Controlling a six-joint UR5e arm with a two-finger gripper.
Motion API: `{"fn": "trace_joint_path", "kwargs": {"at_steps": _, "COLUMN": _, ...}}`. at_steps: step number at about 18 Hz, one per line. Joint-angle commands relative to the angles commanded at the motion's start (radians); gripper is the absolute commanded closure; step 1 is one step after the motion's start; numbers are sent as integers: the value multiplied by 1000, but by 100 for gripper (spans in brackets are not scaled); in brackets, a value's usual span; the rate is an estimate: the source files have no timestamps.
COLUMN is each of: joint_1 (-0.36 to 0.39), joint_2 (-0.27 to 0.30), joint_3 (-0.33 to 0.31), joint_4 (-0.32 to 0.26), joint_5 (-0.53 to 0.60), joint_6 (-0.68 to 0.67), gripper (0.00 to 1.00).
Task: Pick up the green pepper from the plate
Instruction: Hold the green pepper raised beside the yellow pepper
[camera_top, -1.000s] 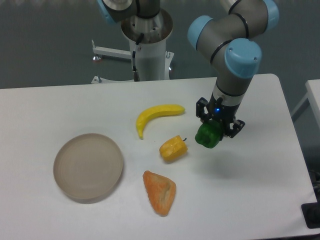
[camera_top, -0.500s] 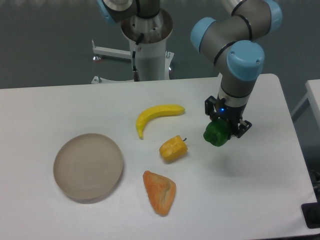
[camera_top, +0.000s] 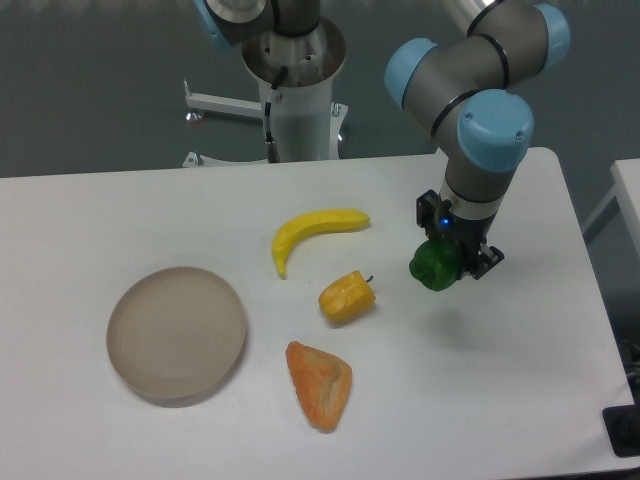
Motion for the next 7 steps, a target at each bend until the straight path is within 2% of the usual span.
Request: {"fn": "trace_joint_path", "kwargs": {"at_steps": 7, "joint_1": 0, "joint_2": -3, "joint_3": -9, "joint_4": 2, "joint_5": -11, "joint_6": 15, "gripper": 76}}
